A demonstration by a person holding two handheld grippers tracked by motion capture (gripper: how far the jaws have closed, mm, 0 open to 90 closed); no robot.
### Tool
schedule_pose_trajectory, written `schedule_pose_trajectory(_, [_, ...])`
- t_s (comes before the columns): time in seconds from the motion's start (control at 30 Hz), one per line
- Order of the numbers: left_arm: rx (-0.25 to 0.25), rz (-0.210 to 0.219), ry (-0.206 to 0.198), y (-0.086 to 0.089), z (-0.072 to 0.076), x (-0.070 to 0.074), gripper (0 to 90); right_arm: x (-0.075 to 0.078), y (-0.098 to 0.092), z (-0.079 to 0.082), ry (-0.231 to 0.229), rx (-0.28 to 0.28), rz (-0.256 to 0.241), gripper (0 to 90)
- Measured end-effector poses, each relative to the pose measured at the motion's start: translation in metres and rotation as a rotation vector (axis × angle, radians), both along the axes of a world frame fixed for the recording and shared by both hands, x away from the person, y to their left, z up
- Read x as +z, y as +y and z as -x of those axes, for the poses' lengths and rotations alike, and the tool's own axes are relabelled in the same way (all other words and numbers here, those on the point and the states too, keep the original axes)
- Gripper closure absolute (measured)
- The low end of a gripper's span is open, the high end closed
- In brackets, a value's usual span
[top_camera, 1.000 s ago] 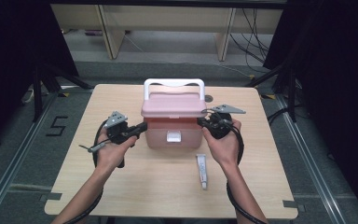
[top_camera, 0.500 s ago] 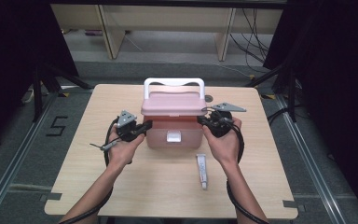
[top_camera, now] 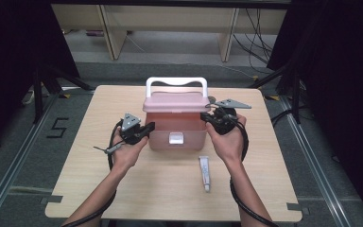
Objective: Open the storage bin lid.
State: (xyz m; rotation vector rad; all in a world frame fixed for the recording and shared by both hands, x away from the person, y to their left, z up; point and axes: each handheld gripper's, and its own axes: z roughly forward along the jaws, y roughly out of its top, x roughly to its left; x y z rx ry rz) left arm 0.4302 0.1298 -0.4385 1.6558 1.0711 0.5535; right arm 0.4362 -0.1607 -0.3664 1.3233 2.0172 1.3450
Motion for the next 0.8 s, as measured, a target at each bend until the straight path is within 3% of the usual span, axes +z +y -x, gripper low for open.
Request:
schedule_pose_trajectory(0.13, [0.002,-0.005,-0.002,0.000,0.000,-0.001,90.0,0.004,-0.001,-0.002,-0.014,-0.006,0.008,90.0])
schedule_pose_trajectory(0.23, [0.003,-0.005,-0.003,0.000,-0.001,-0.001,90.0,0.007,0.001,-0.003,-0.011,-0.011,-0.019,90.0])
schedule_pose_trajectory(0.4, [0.002,-0.005,-0.003,-0.001,-0.002,-0.001,90.0,0.013,0.002,-0.006,-0.049,-0.022,-0.007,90.0])
schedule_pose_trajectory(0.8, [0.000,-0.005,-0.004,-0.001,-0.003,-0.002,90.0,0.026,0.004,-0.013,-0.088,-0.043,-0.021,90.0])
